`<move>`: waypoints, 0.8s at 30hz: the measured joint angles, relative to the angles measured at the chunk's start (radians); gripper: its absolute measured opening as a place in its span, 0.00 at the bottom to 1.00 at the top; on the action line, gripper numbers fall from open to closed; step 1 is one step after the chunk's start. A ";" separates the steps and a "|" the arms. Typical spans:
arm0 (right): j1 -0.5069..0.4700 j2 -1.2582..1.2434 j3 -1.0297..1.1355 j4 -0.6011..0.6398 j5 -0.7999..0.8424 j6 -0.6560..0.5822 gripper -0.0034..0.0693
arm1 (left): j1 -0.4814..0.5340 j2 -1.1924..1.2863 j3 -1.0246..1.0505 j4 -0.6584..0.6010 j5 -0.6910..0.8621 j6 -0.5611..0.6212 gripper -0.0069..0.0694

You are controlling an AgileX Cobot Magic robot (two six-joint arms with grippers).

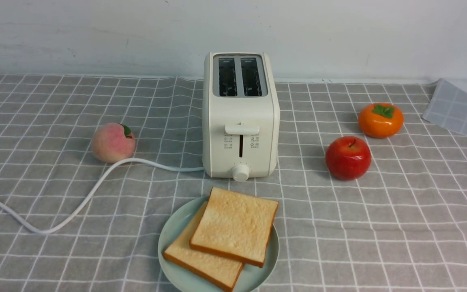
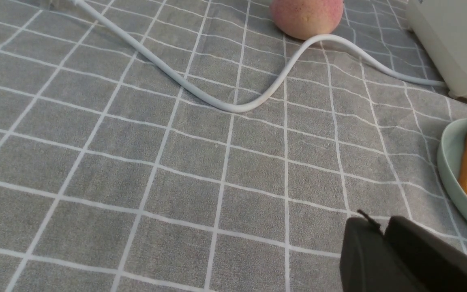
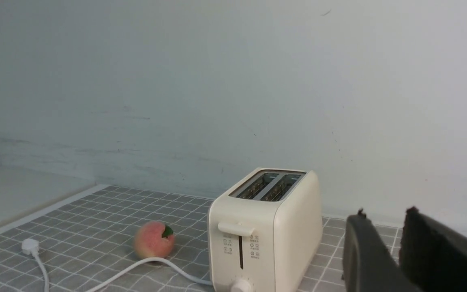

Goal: Take toasted bread from bread machine on grey coffee table place on plate.

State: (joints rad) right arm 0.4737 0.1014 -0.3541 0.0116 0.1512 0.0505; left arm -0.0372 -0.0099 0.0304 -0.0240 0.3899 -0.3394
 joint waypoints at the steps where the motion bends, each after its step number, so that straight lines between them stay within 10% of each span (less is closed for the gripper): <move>1: 0.000 0.000 0.001 0.000 0.000 -0.001 0.26 | 0.000 0.000 0.000 0.000 0.000 0.000 0.18; 8: -0.095 -0.032 0.109 0.003 -0.001 0.002 0.27 | 0.000 0.000 0.000 0.000 0.000 0.000 0.19; 16: -0.447 -0.073 0.374 0.003 0.175 0.018 0.29 | 0.000 0.000 0.000 0.000 0.000 0.001 0.19; 24: -0.514 -0.110 0.373 0.007 0.218 0.019 0.30 | 0.000 0.000 0.000 0.000 0.003 0.001 0.20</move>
State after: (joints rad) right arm -0.0400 -0.0091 0.0185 0.0181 0.3687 0.0696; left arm -0.0372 -0.0099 0.0306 -0.0240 0.3930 -0.3385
